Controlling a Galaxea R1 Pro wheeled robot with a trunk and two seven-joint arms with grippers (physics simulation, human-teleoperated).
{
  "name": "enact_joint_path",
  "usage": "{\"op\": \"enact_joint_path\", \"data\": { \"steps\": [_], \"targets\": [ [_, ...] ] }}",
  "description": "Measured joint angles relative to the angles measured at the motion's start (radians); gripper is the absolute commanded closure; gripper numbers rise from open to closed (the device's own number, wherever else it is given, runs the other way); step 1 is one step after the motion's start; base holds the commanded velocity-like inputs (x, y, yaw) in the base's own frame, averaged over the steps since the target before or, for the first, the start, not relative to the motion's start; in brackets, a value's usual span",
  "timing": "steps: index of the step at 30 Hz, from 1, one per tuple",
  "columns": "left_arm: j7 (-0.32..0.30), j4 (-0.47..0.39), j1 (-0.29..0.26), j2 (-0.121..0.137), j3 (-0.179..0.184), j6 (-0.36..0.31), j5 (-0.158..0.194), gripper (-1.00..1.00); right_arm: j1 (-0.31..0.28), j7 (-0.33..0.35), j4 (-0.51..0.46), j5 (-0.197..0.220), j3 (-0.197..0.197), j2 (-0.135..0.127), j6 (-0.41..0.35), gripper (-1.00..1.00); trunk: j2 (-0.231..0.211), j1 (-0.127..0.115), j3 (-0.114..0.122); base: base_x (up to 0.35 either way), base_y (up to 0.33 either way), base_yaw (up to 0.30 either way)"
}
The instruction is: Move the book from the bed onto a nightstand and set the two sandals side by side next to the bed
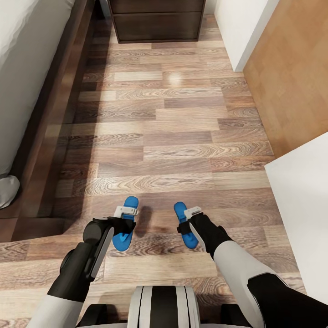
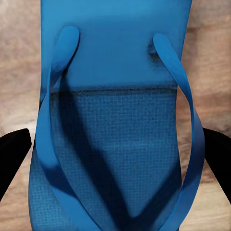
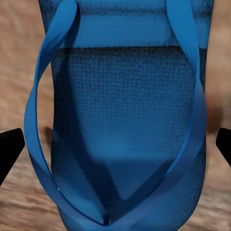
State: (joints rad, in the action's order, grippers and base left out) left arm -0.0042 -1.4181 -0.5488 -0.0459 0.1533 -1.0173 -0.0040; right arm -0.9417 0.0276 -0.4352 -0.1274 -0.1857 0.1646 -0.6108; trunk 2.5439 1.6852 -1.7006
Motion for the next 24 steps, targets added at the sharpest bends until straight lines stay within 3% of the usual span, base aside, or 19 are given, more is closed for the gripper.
{"op": "enact_joint_path", "data": {
  "steps": [22, 23, 24],
  "targets": [
    [0.000, 0.000, 0.000, 0.000, 0.000, 0.000, 0.000, 1.00, 0.000, 0.000, 0.003, 0.000, 0.000, 0.000, 0.000, -1.00, 0.000, 0.000, 0.000, 0.000, 0.000, 0.000],
    [0.000, 0.000, 0.000, 0.000, 0.000, 0.000, 0.000, 1.00, 0.000, 0.000, 0.003, 0.000, 0.000, 0.000, 0.000, 1.00, 0.000, 0.000, 0.000, 0.000, 0.000, 0.000],
    [0.000, 0.000, 0.000, 0.000, 0.000, 0.000, 0.000, 1.00, 0.000, 0.000, 0.003, -0.001, 0.000, 0.000, 0.000, 1.00, 0.000, 0.000, 0.000, 0.000, 0.000, 0.000]
  ]
}}
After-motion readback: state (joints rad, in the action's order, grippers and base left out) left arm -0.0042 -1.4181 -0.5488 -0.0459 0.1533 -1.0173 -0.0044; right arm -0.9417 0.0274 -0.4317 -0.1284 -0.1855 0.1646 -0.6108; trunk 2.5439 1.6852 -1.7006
